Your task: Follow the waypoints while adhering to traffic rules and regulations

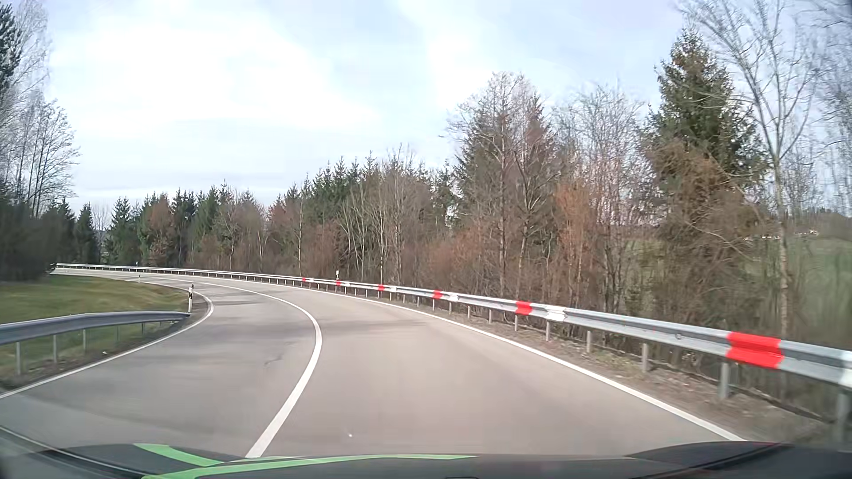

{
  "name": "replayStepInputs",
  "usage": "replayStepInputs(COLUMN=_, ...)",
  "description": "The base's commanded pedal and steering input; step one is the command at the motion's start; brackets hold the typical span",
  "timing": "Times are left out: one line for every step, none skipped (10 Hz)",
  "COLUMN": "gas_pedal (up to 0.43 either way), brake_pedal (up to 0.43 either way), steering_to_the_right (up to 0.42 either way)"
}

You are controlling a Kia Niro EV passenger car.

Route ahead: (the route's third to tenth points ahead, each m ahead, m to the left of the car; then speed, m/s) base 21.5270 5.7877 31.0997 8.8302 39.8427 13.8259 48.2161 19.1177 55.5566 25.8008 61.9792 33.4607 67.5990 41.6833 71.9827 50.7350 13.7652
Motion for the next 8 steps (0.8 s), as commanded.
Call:
replayStepInputs(gas_pedal=0.0, brake_pedal=0.14, steering_to_the_right=-0.064)
replayStepInputs(gas_pedal=0.0, brake_pedal=0.134, steering_to_the_right=-0.064)
replayStepInputs(gas_pedal=0.0, brake_pedal=0.134, steering_to_the_right=-0.064)
replayStepInputs(gas_pedal=0.0, brake_pedal=0.134, steering_to_the_right=-0.063)
replayStepInputs(gas_pedal=0.0, brake_pedal=0.134, steering_to_the_right=-0.063)
replayStepInputs(gas_pedal=0.0, brake_pedal=0.128, steering_to_the_right=-0.063)
replayStepInputs(gas_pedal=0.0, brake_pedal=0.128, steering_to_the_right=-0.063)
replayStepInputs(gas_pedal=0.0, brake_pedal=0.122, steering_to_the_right=-0.063)
